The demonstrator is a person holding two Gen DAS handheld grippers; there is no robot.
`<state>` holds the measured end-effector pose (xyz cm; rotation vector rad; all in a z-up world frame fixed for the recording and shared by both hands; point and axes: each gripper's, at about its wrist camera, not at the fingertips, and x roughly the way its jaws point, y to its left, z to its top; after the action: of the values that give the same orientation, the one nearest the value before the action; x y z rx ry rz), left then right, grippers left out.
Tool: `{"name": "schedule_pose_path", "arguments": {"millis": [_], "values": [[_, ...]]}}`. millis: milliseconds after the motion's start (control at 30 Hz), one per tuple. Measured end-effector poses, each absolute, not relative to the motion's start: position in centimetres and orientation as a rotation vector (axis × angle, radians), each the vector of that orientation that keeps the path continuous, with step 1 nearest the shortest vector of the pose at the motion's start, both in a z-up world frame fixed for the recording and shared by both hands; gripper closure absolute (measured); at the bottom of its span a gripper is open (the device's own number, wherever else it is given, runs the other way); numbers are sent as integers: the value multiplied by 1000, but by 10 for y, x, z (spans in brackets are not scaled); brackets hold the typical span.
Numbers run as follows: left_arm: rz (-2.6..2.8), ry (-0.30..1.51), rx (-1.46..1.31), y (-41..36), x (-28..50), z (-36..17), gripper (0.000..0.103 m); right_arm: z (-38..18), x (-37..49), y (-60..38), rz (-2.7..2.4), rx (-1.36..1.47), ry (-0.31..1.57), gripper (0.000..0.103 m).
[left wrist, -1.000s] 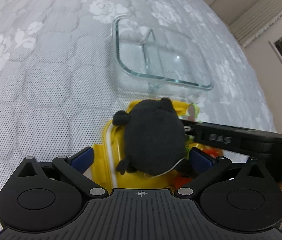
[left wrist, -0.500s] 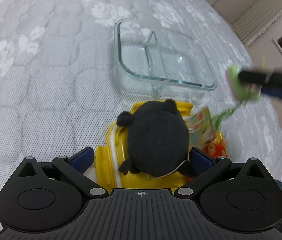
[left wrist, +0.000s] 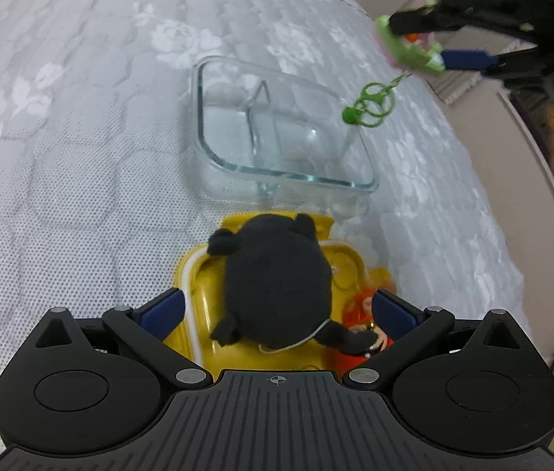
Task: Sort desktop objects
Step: 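Carry the green toy into the glass container and open the right gripper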
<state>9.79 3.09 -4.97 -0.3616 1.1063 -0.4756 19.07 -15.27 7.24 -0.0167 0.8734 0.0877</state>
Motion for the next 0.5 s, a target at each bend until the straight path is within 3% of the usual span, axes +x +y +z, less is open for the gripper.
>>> {"name": "schedule_pose_path", "arguments": {"millis": [500], "values": [[-478, 1145, -387, 37, 100, -57, 0, -24, 217, -136, 41, -173, 1075, 44]]}}
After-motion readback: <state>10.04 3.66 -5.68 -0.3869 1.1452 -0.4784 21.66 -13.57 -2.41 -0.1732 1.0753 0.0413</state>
